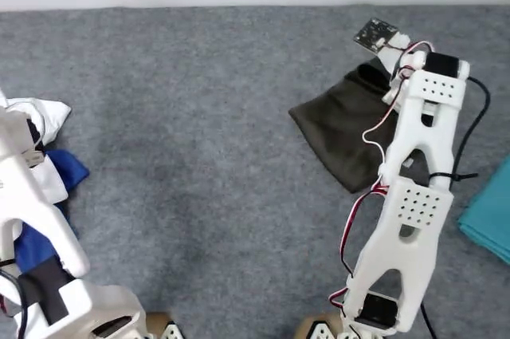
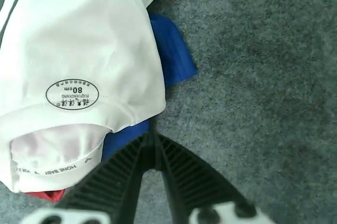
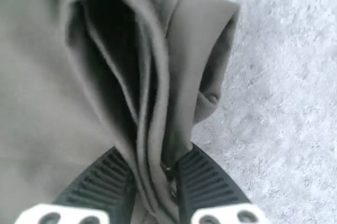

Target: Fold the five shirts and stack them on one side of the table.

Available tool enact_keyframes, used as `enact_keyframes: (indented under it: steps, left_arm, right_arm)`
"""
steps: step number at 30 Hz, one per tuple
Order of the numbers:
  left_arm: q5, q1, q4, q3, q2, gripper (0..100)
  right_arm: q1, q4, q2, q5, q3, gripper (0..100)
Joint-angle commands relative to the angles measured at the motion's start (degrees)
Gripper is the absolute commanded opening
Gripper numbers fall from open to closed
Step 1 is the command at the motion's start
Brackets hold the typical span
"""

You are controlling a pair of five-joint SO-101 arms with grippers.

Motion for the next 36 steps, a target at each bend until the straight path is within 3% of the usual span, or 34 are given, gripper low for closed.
enact_keyframes:
  steps: [1, 3, 6, 11, 18, 24, 31, 36]
  left_arm:
    - [-0.53, 0.09, 1.41, -0.4, -0.97, 1]
    - [-0.53, 0.09, 1.41, -0.4, -0.97, 1]
    - [-0.53, 0.35, 1.41, -0.4, -0.97, 1]
    - [-0.53, 0.35, 1.41, -0.4, -0.97, 1]
    - [-0.53, 0.35, 1.41, -0.4, -0.97, 1]
    - [-0.53, 0.35, 1.41, -0.4, -0.97, 1]
    - [-0.53, 0.44, 1.41, -0.4, -0.97, 1]
    - [-1.05, 0.44, 1.41, -0.4, -0.97, 1]
  right_arm:
    - [-0.4, -0.75, -1.89, -0.44, -0.62, 9.2]
    - [0.13, -0.4, -2.15, -5.36, -1.23, 16.9]
    - [0.22, -0.22, -3.12, -18.73, -4.04, 23.8]
    - [-1.36, 5.14, -4.7, -41.67, -7.47, 24.3]
    - [-4.7, 21.41, -5.85, -64.88, -14.59, 24.3]
    - [-4.97, 25.27, -5.93, -81.32, -18.2, 24.3]
    - [-5.85, 25.54, -6.02, -95.56, -17.85, 24.3]
    - [-8.22, 25.54, -5.85, -100.13, -17.76, 24.6]
